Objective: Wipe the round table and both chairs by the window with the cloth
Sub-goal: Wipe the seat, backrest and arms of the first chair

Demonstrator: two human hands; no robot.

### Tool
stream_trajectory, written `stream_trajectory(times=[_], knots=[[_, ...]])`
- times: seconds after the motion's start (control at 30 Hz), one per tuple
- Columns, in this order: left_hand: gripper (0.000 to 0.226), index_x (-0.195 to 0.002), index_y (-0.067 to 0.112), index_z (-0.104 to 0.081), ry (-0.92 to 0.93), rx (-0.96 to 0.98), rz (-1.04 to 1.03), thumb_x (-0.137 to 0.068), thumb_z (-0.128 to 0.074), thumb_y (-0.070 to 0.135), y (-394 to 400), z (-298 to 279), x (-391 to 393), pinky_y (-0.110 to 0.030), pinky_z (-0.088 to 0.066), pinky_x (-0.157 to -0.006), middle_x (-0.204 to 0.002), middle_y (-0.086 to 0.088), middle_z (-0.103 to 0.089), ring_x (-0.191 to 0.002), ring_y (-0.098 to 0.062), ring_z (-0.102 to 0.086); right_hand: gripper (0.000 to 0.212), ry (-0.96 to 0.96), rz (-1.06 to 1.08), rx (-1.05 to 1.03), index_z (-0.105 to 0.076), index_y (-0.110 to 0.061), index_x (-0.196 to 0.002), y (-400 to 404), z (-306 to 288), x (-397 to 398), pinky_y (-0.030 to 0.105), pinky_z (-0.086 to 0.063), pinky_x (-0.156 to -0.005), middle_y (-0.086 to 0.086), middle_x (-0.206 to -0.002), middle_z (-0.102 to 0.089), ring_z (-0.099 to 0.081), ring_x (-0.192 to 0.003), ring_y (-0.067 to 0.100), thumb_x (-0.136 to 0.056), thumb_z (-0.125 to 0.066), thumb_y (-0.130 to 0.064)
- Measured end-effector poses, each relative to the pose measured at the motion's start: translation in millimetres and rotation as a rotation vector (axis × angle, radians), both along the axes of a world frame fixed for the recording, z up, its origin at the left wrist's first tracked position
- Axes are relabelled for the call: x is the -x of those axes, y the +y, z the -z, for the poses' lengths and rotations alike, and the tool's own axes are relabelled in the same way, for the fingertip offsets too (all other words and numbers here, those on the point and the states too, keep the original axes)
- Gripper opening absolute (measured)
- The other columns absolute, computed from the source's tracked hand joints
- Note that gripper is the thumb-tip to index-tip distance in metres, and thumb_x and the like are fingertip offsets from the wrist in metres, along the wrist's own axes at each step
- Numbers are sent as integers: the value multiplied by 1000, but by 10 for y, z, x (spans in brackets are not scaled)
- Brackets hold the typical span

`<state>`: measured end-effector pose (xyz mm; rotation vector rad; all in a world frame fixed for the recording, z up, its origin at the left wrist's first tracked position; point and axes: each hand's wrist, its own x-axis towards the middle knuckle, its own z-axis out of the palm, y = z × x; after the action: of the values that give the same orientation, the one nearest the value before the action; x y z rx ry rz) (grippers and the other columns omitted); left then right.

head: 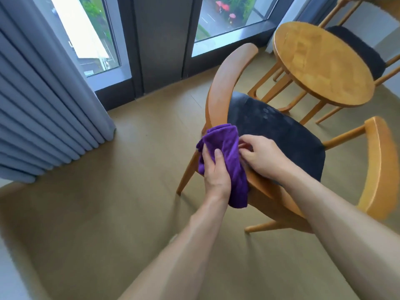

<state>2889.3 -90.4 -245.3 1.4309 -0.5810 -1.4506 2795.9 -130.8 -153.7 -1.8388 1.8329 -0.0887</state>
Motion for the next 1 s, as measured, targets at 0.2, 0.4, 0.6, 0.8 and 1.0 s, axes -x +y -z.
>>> stream_trajectory(times=[0.2, 0.4, 0.6, 0.8, 1.0], knots=[[53, -156, 30, -25, -25, -19, -113, -105, -35, 40, -47, -216, 141, -42, -26, -121, -159, 5, -35, -145, -17, -34, 25, 17, 17, -176, -73, -36, -107, 340, -139, 390, 29, -46, -81, -17, -100, -67, -61, -96, 9, -101, -50, -29], [59, -154, 29, -28, -70, -54, -145, -99, -41, 46, -247, -209, 157, -47, -34, -116, -155, -2, -39, -141, -26, -40, 24, -72, -10, -263, -73, -33, -110, 268, -231, 415, 27, -51, -75, -12, -99, -70, -66, -92, 12, -102, -50, -31], [57, -151, 29, -34, -47, -95, -279, -97, -42, 48, 57, -252, 412, -47, -37, -114, -147, -5, -49, -134, -28, -48, 27, -62, -85, -161, -75, -21, -94, 322, -232, 380, 37, -55, -82, 0, -90, -72, -66, -87, 19, -100, -50, -27], [55, -152, 31, -34, -11, -127, -402, -100, -38, 49, 344, -375, 690, -44, -33, -117, -151, -1, -46, -138, -24, -44, 28, -72, -109, -29, -67, -8, -93, 463, -115, 370, 38, -52, -79, 7, -90, -70, -62, -88, 26, -99, -44, -23], [56, -150, 29, -36, 11, -150, -452, -98, -37, 50, 452, -474, 785, -46, -32, -116, -149, -5, -47, -136, -27, -45, 30, -88, -182, -164, -73, -17, -99, 544, -271, 512, 40, -53, -89, 4, -97, -73, -64, -96, 25, -100, -45, -28]])
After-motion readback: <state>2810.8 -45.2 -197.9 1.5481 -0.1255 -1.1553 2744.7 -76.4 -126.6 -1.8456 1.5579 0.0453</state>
